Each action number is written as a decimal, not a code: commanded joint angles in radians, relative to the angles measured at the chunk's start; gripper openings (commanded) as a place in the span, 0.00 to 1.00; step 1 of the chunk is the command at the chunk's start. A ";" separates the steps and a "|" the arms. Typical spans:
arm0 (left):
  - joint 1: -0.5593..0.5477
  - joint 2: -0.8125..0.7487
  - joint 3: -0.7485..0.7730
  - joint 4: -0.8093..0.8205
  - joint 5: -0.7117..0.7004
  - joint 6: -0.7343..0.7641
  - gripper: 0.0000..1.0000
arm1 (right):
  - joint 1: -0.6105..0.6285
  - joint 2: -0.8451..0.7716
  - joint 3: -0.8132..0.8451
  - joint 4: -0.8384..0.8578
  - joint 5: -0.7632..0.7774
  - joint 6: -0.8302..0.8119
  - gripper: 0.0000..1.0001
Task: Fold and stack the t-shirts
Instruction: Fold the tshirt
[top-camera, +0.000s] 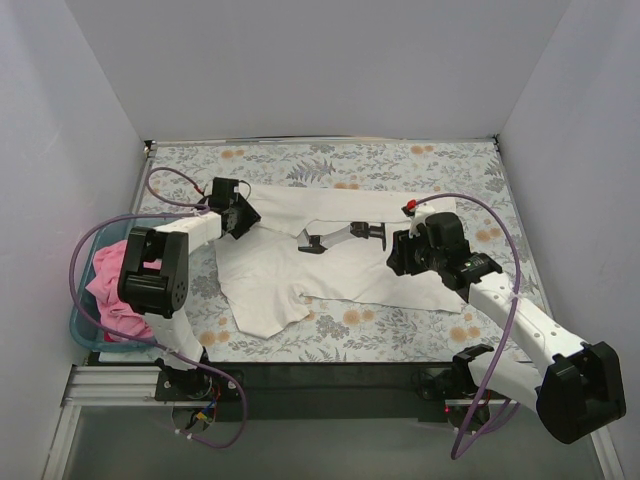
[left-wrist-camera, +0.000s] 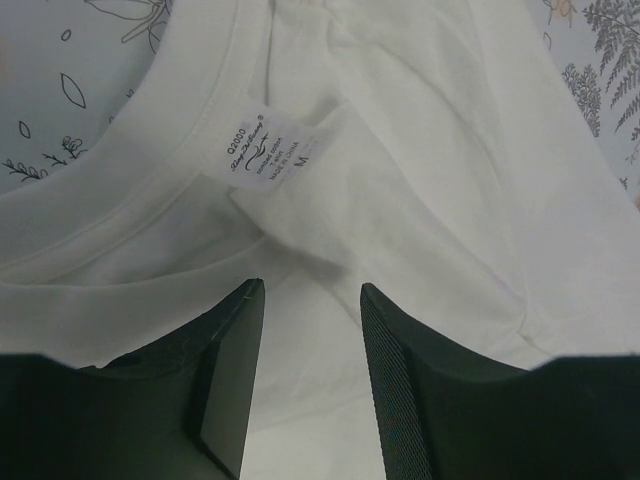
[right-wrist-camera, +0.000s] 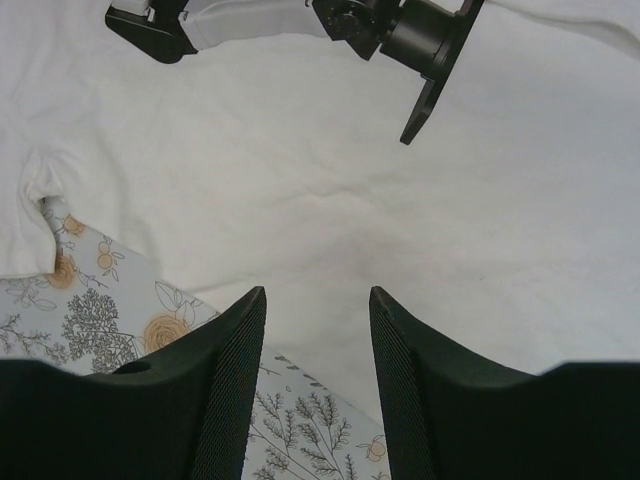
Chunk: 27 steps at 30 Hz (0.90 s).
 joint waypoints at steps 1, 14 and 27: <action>-0.010 0.009 0.041 0.015 -0.035 -0.031 0.41 | 0.004 -0.013 -0.008 0.033 0.005 0.001 0.45; -0.042 0.057 0.085 0.015 -0.050 -0.045 0.30 | 0.004 -0.007 -0.039 0.043 0.019 -0.003 0.44; -0.065 -0.031 0.031 0.004 -0.034 -0.048 0.00 | 0.004 -0.009 -0.042 0.046 0.025 0.000 0.44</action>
